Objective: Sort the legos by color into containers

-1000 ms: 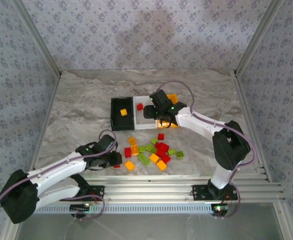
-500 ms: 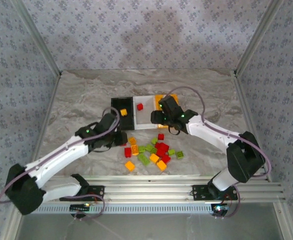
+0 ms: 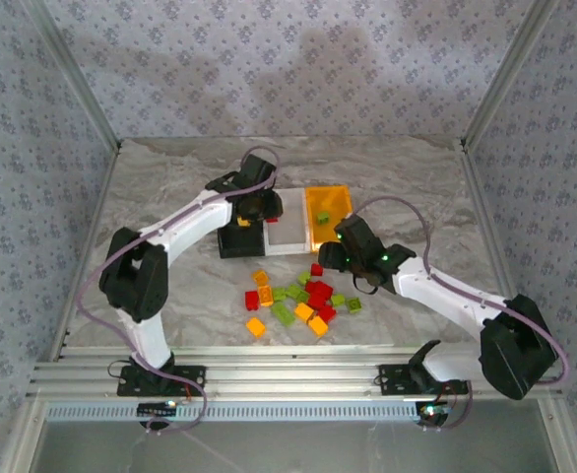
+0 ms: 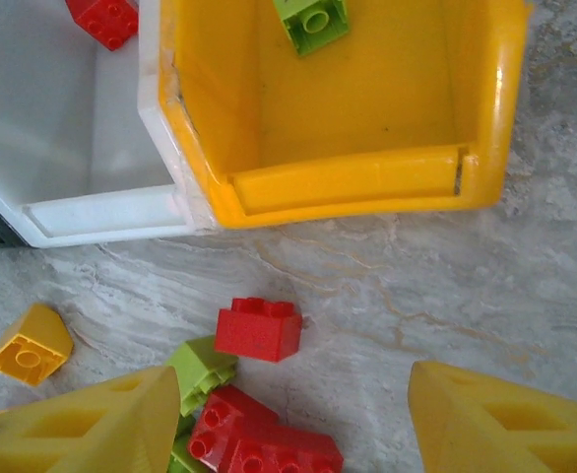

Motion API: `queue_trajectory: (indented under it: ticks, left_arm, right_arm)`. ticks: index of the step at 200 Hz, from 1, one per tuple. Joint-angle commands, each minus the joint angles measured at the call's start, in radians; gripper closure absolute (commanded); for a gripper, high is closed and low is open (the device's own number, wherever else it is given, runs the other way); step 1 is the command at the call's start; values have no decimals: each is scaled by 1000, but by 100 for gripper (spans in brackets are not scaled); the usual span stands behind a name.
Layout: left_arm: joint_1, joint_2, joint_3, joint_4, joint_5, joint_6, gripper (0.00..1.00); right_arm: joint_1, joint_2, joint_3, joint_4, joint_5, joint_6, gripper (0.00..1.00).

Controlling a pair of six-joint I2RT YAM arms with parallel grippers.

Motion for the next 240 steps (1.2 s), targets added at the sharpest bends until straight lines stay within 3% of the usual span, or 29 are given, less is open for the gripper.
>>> queue_trajectory:
  ticks: [1,36,72,91,137,145,189,240]
  left_arm:
    - [-6,65,108,-42,7,34,73]
    - [-3,143,207,-87,13,43,57]
    - [-8,112,221,-84,31,40,37]
    - [-16,57,194,-79,40,38,27]
    - [-73,-209,-34,5,101,10,14]
    - [-89,-265,-82,14,102,10,1]
    - [-154,-563,-393,46,65,-53,1]
    - [-156,-844,-676,20,3,-162,1]
  right_arm:
    - [-6,-46,-40,-44,27,37,35]
    - [-6,-113,-89,-61,31,64,33]
    - [-8,-169,-99,-102,46,76,31]
    - [-10,-189,-105,-123,50,87,30]
    - [-2,-195,-138,-208,41,116,27]
    - [3,-197,-153,-215,37,124,27]
    - [47,-203,-245,-194,-14,161,27]
    - [70,-175,-273,-199,5,168,30]
